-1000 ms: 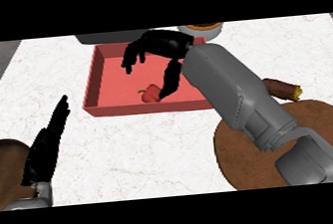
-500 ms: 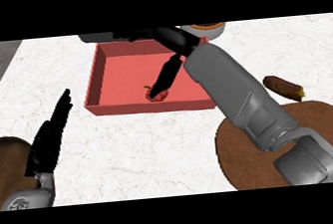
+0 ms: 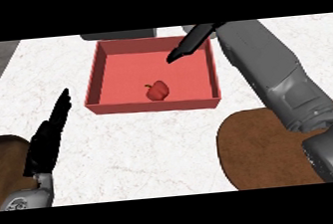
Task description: Pick the bell pepper from the cutting board and place it in the cardboard box
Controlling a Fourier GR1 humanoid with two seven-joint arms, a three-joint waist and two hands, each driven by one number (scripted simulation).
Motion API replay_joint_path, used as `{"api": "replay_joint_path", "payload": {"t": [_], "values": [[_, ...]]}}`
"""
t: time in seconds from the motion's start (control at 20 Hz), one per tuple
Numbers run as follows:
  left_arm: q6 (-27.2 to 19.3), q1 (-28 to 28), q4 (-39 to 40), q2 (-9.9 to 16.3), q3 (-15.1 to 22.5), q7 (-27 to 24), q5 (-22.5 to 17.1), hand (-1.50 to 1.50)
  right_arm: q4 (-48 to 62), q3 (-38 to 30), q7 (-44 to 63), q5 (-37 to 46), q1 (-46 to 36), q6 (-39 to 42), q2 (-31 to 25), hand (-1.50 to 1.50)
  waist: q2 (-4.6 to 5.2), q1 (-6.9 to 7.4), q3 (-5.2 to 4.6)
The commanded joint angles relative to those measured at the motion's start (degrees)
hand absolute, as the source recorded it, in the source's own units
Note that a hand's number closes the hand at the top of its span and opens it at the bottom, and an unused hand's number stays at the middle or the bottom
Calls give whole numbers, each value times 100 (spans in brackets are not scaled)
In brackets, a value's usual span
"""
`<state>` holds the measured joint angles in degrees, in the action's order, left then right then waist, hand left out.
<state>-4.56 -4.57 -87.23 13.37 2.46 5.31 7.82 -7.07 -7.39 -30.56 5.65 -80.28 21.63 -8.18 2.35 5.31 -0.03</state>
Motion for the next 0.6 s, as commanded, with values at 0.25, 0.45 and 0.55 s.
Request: {"api": "replay_joint_path", "payload": {"t": [0.25, 0.45, 0.55], "values": [[-34, -241, -5, -2, 35, 40, 110, 0, 198, -532, 107, -433, 121, 432, -1264, -150, 163, 148, 18], [69, -247, -67, -13, 109, 40, 73, 0, 203, -471, 48, -356, 227, 770, -1601, -150, 216, 272, 26], [41, -230, -83, -75, 165, -14, 96, 0, 146, -466, 67, -344, 104, 1046, -1887, -150, 245, 333, 28]]}}
